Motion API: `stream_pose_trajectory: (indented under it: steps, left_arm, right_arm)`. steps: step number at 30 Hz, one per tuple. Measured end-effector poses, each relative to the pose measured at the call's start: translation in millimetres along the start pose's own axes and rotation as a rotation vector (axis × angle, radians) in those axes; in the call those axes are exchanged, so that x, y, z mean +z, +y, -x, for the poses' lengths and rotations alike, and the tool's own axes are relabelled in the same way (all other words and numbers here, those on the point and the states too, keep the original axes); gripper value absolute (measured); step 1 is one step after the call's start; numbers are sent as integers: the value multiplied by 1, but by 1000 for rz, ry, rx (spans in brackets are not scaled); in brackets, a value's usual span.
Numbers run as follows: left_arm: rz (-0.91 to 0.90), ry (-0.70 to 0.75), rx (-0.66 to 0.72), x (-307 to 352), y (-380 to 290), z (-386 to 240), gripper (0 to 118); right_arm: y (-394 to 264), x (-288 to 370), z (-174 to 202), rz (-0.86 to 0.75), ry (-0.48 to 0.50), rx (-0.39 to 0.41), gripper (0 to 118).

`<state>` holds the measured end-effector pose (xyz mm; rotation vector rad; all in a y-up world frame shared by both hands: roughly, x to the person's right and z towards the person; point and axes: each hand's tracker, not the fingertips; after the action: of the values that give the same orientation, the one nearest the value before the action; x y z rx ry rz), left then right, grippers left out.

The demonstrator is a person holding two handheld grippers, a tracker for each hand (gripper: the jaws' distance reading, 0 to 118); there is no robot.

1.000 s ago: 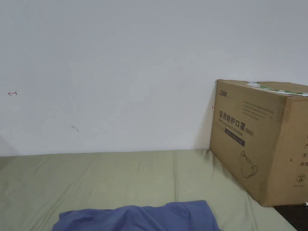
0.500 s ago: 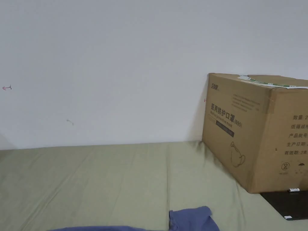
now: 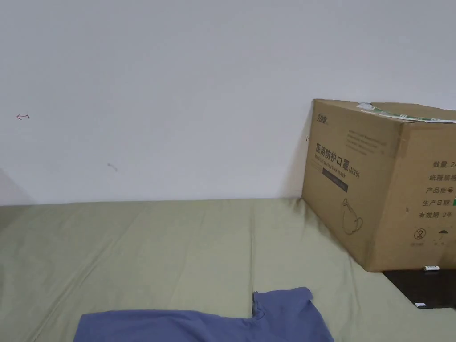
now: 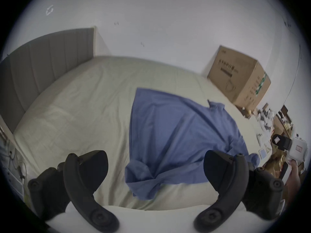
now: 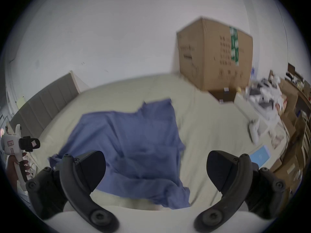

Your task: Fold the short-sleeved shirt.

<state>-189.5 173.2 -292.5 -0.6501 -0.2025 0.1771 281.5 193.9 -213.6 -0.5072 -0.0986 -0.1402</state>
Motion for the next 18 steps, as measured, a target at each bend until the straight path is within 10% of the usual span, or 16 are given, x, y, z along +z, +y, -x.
stream_pose_trajectory:
  steps: [4, 6, 7, 8, 18]
  left_arm:
    - [-149, -56, -15, 31, 6, -15, 115]
    - [-271, -77, -70, 43, 7, -25, 86]
    - [-310, -53, -124, 47, 8, -31, 41]
    - [-314, -19, -167, 47, 10, -37, 0]
    - [-58, -130, -125, -80, 163, 3, 0]
  right_arm:
    - [12, 24, 25, -171, 148, -9, 117]
    - [17, 29, 35, -246, 185, -12, 106]
    - [21, 30, 40, -261, 189, -3, 77]
    - [25, 29, 47, -261, 152, 5, 0]
    - [57, -2, 47, -226, 124, 39, 0]
